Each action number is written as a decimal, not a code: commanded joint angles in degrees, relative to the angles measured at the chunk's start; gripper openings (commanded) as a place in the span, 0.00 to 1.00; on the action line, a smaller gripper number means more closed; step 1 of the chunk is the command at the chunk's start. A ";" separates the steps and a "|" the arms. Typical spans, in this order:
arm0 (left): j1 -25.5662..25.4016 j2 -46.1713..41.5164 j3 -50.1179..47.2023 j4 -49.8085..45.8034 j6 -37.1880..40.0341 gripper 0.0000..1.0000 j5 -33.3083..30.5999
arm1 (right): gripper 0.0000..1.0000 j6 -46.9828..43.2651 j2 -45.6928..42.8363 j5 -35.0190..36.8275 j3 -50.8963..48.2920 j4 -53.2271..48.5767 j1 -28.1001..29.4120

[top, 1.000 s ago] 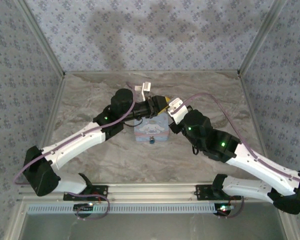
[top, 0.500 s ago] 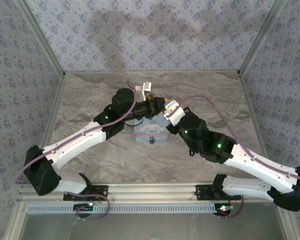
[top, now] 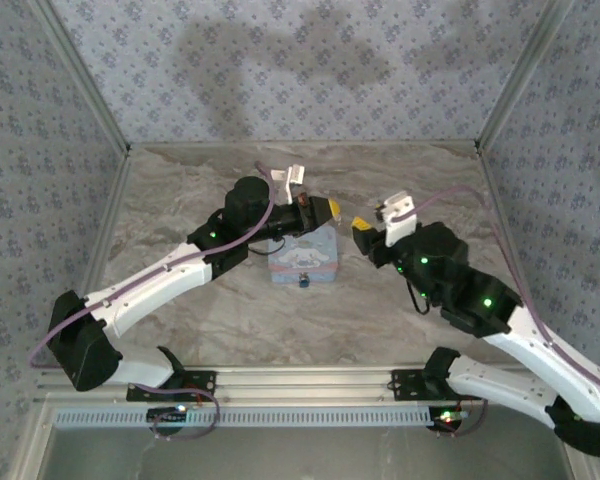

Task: Unlock a padlock with a key

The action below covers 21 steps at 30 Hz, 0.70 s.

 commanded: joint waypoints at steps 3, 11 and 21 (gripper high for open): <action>0.34 -3.27 1.92 1.02 7.69 0.00 0.99 | 0.45 17.57 -0.28 -27.19 -0.23 -0.70 -12.51; 0.27 -4.51 -0.18 7.22 7.03 0.00 2.90 | 0.37 33.75 3.38 -56.27 -6.52 17.73 -24.55; -0.70 -4.65 -1.16 11.17 5.27 0.00 3.44 | 0.43 45.98 3.44 -59.12 -13.93 36.68 -25.24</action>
